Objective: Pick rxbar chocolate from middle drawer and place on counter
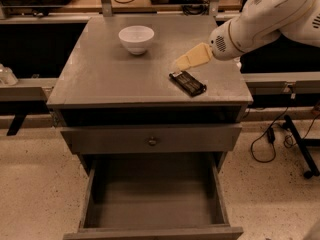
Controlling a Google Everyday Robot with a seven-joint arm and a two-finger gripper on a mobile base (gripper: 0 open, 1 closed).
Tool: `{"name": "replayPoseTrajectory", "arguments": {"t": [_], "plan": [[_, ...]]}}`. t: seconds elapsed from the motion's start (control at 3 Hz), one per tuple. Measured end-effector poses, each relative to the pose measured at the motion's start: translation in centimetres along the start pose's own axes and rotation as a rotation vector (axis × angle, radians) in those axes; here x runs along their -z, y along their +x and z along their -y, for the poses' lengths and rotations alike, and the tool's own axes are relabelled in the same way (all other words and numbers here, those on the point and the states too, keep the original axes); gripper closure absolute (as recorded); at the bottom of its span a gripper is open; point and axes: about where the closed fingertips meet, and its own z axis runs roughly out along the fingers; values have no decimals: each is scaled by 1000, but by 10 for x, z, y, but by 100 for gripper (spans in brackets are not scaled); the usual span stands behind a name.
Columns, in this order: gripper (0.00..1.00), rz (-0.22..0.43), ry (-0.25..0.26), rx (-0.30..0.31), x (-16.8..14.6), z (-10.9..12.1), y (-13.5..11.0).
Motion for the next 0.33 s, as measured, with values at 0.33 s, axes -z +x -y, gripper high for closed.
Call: {"name": "replayPoseTrajectory", "arguments": {"t": [0.33], "plan": [[0,0,0,0,0,0,0]]}}
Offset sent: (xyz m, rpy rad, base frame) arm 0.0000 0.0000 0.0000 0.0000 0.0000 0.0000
